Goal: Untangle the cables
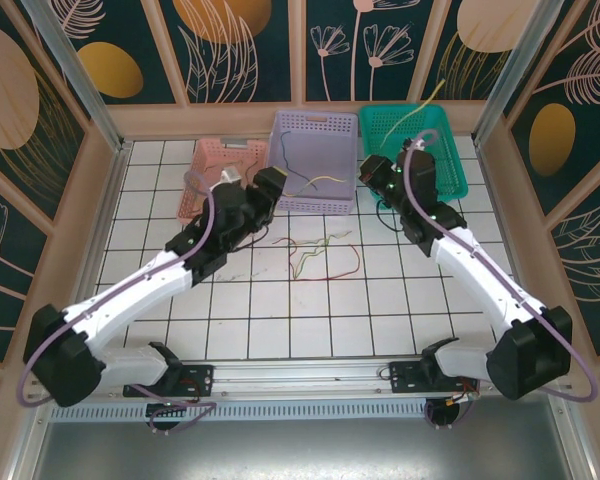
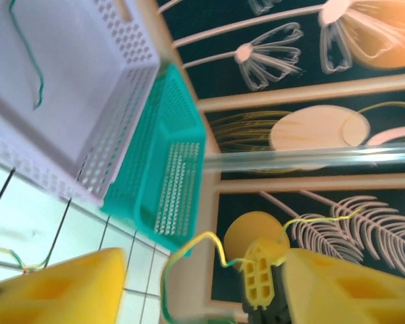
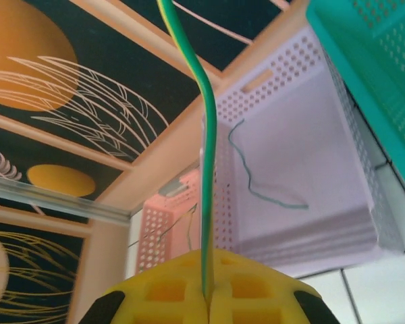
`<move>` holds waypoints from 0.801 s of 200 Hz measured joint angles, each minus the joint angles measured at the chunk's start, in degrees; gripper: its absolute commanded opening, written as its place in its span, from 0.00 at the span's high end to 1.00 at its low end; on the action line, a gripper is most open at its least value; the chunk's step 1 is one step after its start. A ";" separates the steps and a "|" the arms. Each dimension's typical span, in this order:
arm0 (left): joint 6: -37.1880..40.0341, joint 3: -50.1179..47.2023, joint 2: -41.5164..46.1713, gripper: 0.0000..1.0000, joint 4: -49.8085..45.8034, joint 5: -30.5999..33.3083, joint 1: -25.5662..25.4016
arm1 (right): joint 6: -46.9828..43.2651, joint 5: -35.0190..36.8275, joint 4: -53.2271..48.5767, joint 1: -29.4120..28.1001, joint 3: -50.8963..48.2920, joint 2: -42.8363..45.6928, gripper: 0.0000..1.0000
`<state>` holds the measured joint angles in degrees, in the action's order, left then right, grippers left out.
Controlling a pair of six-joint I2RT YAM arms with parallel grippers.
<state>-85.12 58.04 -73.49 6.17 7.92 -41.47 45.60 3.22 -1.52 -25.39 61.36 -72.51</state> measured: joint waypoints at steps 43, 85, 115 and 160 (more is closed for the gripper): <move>-5.27 8.57 -3.82 0.33 -10.14 -1.92 0.02 | -8.48 11.65 1.62 -7.74 1.03 -2.56 1.00; -6.86 10.54 -7.54 0.55 -17.33 -2.38 0.02 | -9.62 15.37 1.75 -9.97 1.84 -2.56 1.00; -6.88 10.54 -7.56 0.97 -19.32 0.00 0.48 | -9.57 15.89 1.49 -10.84 1.92 -2.45 1.00; -3.65 11.50 -7.04 1.00 -21.03 3.04 0.87 | -9.75 16.17 -0.46 -10.62 1.92 -0.87 1.00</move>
<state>-88.77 69.54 -80.53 -14.85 10.96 -40.60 35.86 19.40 -1.98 -36.01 63.29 -73.38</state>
